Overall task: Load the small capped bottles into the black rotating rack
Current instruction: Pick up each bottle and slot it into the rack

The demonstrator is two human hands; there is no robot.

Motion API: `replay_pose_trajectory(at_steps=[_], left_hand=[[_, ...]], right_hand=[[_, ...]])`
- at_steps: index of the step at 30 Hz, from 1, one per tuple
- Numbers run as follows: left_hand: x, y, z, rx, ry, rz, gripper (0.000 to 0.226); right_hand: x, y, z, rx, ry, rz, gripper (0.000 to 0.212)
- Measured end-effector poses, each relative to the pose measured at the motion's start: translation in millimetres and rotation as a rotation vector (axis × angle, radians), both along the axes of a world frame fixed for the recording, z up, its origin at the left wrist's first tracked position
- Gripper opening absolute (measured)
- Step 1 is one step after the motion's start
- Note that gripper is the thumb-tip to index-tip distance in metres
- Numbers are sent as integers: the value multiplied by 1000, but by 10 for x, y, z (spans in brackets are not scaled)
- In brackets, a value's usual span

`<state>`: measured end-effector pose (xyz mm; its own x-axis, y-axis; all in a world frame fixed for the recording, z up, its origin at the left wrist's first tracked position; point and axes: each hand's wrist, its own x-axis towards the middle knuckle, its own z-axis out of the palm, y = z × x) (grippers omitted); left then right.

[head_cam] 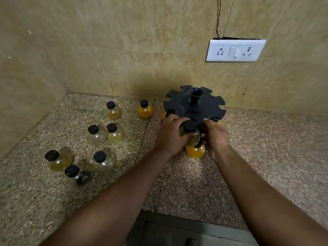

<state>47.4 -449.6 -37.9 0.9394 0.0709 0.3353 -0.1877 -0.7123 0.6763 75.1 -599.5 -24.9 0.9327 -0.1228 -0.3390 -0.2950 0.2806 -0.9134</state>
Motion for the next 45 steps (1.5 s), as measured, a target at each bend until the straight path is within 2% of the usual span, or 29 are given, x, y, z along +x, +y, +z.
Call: replay_pose_trajectory(at_steps=[4, 11, 15, 20, 24, 28, 31, 34, 36, 41, 45], left_hand=[[102, -11, 23, 48, 2, 11, 60], [175, -121, 2, 159, 25, 97, 55], [173, -135, -88, 72, 59, 142, 52], [78, -126, -128, -45, 15, 220, 54], [11, 18, -187, -239, 41, 389, 51], [-156, 283, -405, -367, 134, 489, 40], [-378, 515, -674, -478, 207, 611, 43], [-648, 682, -913, -614, 280, 751, 44], [-859, 810, -1040, -682, 300, 848, 42], [-1266, 1127, -1225, -744, 282, 1001, 40], [-1428, 1339, -1251, -765, 291, 1073, 66]], right_hand=[[32, 1, 43, 24, 39, 54, 11], [62, -8, -25, 0, 5, 129, 16], [28, 30, -77, 0, 1, 143, 15], [-112, 181, -17, 1, -23, 101, 20], [-256, 360, -187, -254, -90, 156, 33], [-390, 608, -489, -429, -140, 304, 30], [-491, 825, -709, -631, -183, 468, 25], [-602, 1017, -841, -701, -174, 619, 15], [-706, 1201, -909, -770, -154, 733, 16], [-921, 1675, -1127, -987, -178, 869, 43], [-1015, 1983, -1222, -1227, -220, 1004, 68]])
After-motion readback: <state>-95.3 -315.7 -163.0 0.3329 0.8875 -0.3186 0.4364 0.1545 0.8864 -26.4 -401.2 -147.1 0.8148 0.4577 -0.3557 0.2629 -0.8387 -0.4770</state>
